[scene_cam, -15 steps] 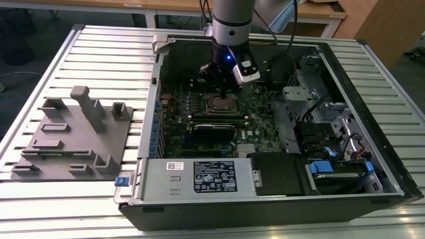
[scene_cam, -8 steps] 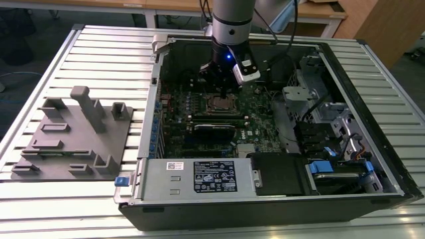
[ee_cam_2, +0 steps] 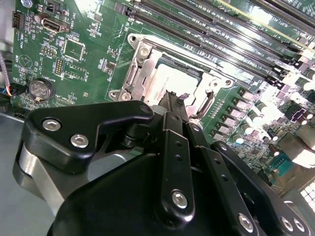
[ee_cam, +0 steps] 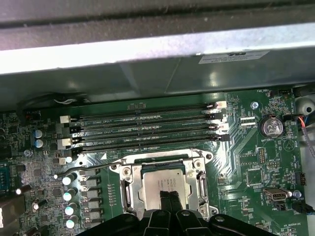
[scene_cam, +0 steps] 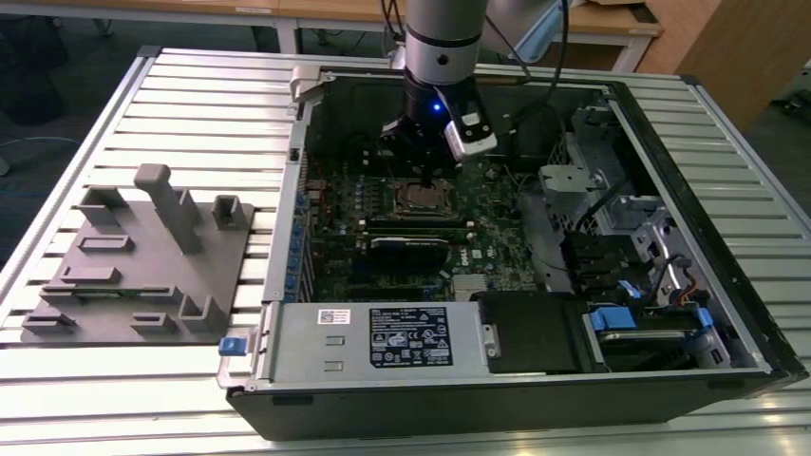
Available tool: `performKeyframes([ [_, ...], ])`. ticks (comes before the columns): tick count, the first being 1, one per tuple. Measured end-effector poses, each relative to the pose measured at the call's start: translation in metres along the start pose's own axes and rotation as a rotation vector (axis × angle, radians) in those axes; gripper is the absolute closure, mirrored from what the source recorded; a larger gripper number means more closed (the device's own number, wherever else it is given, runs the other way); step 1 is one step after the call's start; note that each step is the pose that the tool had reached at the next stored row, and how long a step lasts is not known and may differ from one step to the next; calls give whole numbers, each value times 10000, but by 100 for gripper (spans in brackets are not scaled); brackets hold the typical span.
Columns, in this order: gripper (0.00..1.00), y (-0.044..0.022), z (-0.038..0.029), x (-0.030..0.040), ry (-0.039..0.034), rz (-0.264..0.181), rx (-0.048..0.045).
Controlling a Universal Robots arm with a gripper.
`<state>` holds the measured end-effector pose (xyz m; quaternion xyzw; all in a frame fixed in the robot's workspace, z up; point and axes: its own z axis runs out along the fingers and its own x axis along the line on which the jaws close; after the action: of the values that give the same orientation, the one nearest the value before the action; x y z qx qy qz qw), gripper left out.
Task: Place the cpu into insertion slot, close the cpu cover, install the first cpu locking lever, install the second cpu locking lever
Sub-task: 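Close the cpu cover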
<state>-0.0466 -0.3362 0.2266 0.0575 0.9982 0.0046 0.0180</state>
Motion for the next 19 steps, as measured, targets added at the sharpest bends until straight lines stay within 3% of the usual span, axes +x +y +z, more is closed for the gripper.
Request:
performKeyframes([
  [19,90,1,-1,-4,2,-106,-2],
])
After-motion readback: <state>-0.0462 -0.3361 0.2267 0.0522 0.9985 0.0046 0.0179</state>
